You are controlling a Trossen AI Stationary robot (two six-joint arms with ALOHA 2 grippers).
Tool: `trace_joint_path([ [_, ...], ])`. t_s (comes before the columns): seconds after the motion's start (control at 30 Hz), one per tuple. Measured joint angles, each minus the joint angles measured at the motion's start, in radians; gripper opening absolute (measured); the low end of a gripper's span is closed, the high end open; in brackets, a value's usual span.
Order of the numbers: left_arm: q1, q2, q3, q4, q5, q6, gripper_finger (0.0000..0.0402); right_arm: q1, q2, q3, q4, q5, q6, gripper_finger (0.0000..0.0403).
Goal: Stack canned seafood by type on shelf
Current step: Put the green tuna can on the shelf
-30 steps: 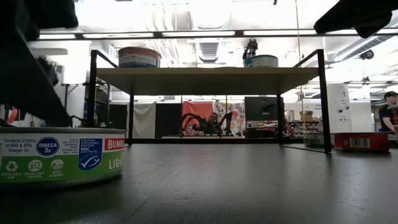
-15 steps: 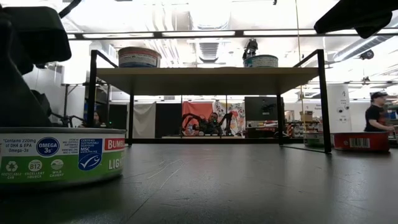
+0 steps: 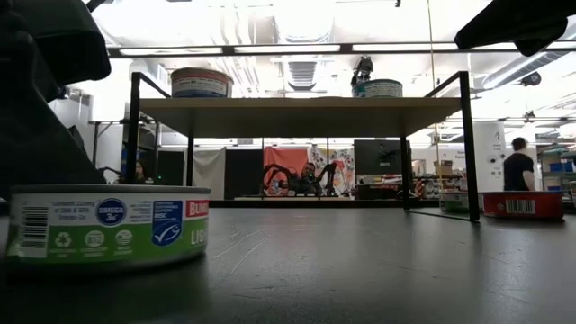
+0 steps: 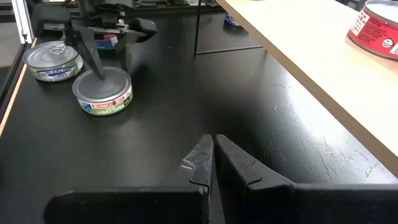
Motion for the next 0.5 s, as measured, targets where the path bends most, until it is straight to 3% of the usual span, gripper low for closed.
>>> trace_joint_path([
  [0.33,0.002,0.007,0.008,-0.008,-0.041,0.016,0.0055,0.0,0.0,0.0,0.002,0.0,0.0,0.0009],
  [0.5,0.001,0.008,0.007,-0.009,-0.07,0.024,0.0007,0.0,0.0,0.0,0.025,-0.009,-0.004,0.0009],
])
